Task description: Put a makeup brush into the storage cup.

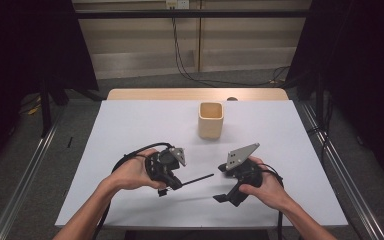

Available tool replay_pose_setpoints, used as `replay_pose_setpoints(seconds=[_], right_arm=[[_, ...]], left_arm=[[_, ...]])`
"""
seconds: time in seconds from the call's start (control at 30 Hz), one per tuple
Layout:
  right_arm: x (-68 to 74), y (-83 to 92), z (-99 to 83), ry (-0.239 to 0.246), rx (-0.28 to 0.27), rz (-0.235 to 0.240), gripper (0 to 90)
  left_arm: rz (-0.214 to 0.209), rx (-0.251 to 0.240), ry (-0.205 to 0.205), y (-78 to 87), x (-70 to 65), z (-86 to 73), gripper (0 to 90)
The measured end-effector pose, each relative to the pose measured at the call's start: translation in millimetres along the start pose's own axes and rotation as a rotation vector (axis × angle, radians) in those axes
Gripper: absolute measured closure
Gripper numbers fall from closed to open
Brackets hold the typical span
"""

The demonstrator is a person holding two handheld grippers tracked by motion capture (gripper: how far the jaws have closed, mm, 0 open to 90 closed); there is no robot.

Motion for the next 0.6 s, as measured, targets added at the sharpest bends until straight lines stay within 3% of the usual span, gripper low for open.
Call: replay_pose_setpoints(seconds=[0.17,0.3,0.6], right_arm=[[-3.8,-3.2,7.2,0.029,0.053,0.018,3.0],[-4.8,-8.2,11.8,0.086,0.128,0.053,3.3],[-9.9,-18.8,15.2,0.082,0.265,0.097,5.8]], left_arm=[[-0.004,0.031,-0.005,-2.9,1.1,1.4,85.8],[0.007,0.049,-0.013,-3.1,1.9,3.7,85.8],[0.019,0.105,-0.049,-0.7,3.0,7.0,85.8]])
Point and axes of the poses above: each handheld gripper's, and its own axes: y roughly backward along the jaws, z roughly out of its top, x roughly to its left, the point moved 3 cm from there along -y, roughly forward along the jaws, and after that the axes turned 3 degrees about y, right-handed, at the moved point
